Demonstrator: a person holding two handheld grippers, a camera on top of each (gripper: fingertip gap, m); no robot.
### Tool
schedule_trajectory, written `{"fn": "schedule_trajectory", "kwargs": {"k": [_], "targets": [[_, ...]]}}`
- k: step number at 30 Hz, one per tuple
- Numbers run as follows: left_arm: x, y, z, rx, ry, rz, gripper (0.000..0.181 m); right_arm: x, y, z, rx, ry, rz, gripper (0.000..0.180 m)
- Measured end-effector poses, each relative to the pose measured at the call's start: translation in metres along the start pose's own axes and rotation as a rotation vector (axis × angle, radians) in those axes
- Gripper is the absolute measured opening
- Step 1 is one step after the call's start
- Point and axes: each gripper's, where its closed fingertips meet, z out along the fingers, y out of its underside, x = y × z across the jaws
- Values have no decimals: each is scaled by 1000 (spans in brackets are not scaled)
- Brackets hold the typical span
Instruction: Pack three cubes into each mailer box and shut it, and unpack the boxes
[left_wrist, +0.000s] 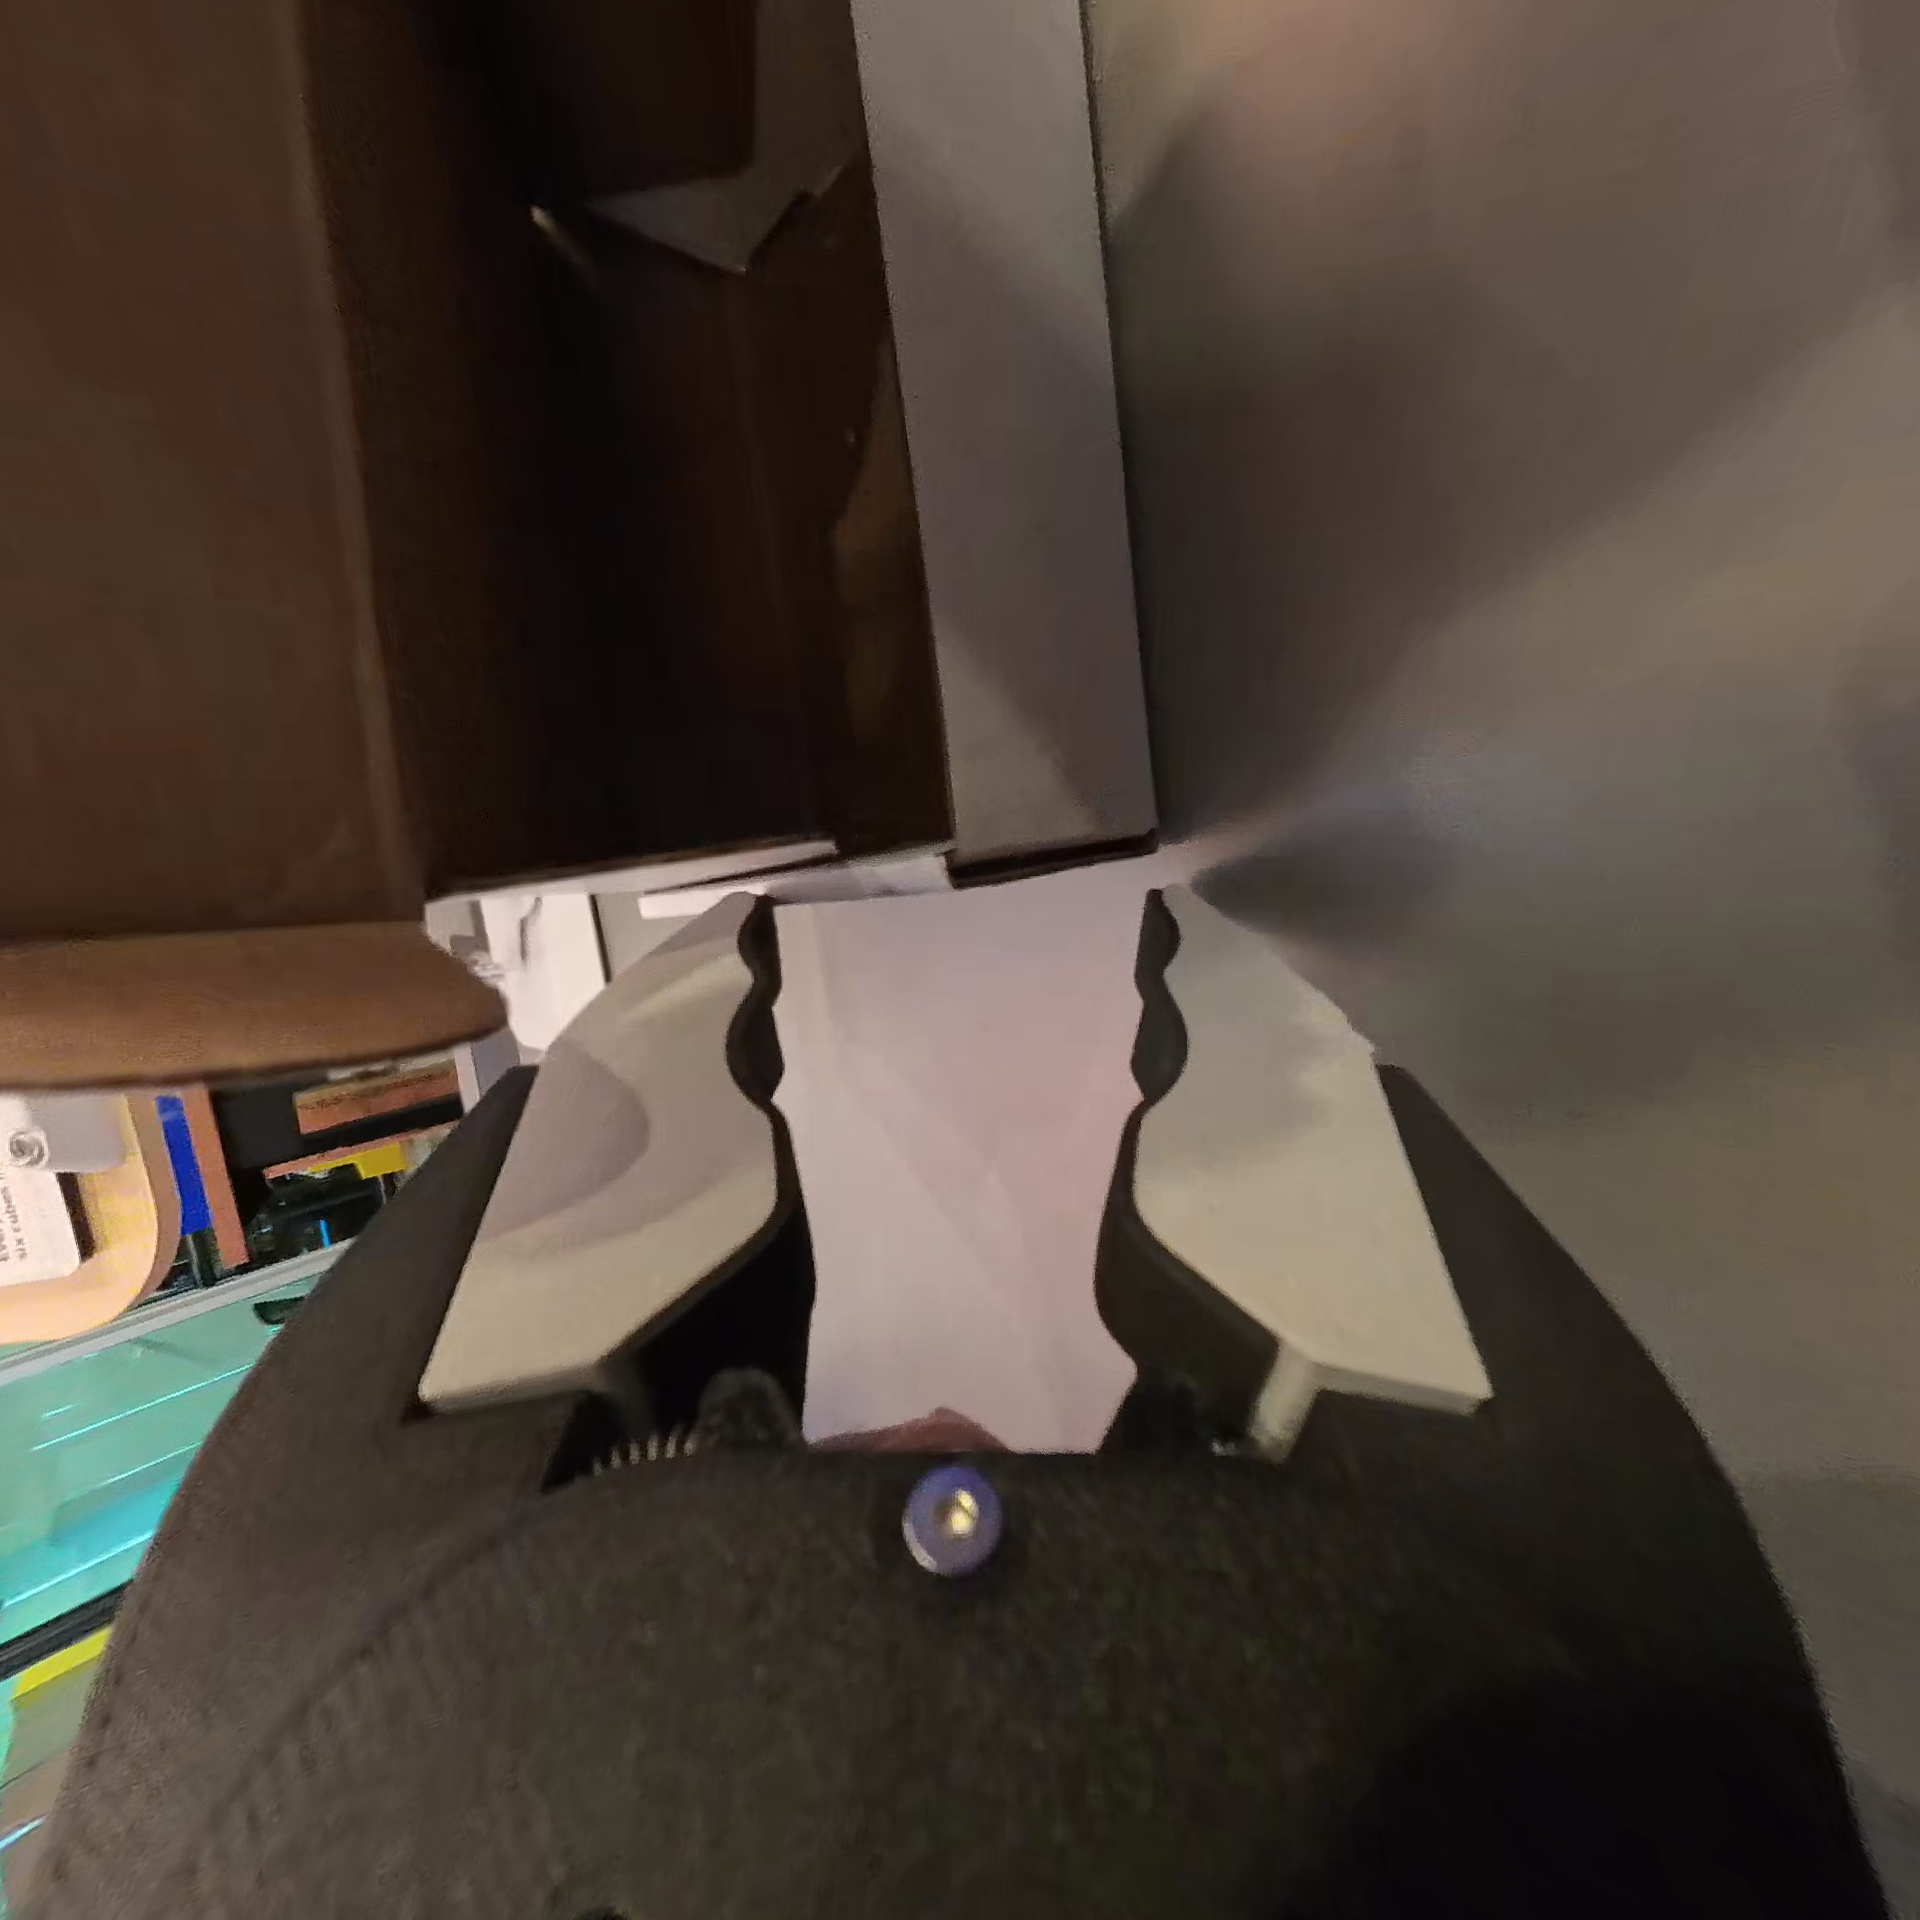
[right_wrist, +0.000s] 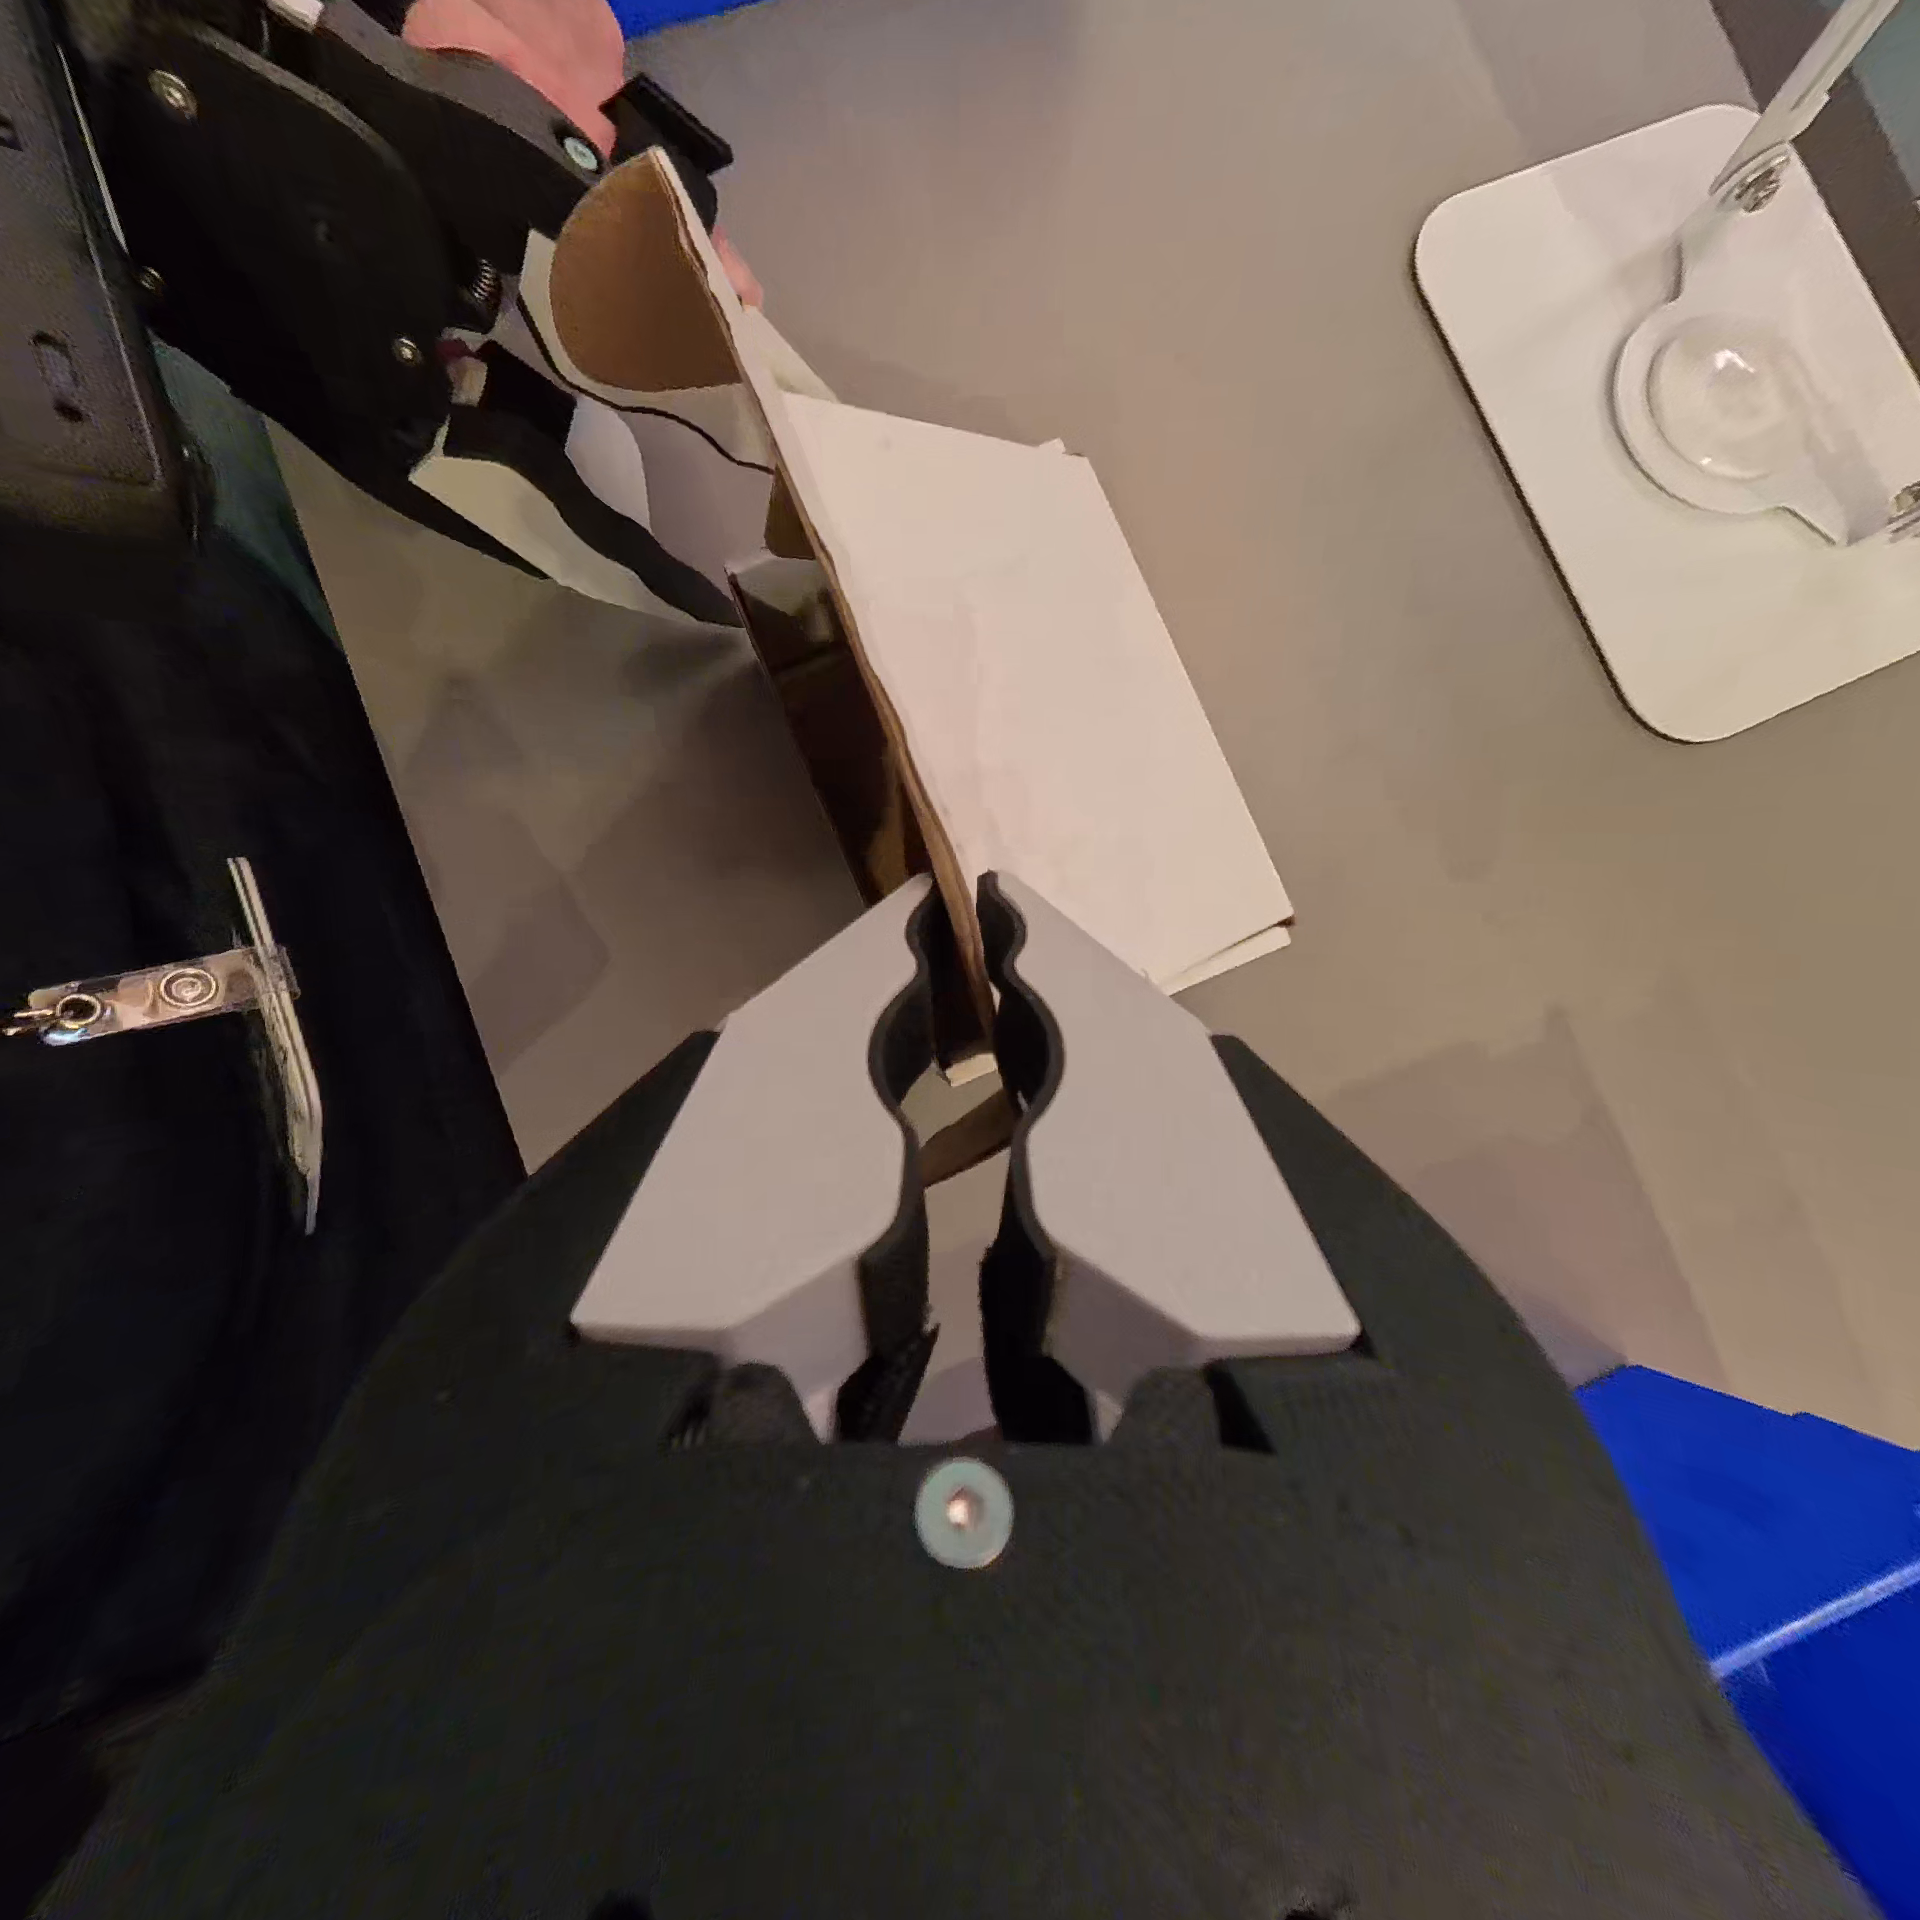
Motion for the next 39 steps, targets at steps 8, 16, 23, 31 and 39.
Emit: {"fn": "schedule_trajectory", "kwargs": {"k": [8, 16, 23, 31, 39], "targets": [[-4, 3, 3, -35, -1, 37, 65, 51, -39, -16, -39, 103, 19, 3], [-9, 5, 4, -42, -4, 29, 56, 146, -44, 24, -203, 400, -87, 3], [-8, 3, 3, -53, -12, 51, 57, 170, 4, 67, -313, 350, -15, 3], [-8, 3, 2, -74, 0, 33, 57, 172, 6, 80, -361, 220, 58, 6], [-8, 1, 1, -112, 21, 32, 55, 150, 1, 60, -125, 81, 371, 78]]}}
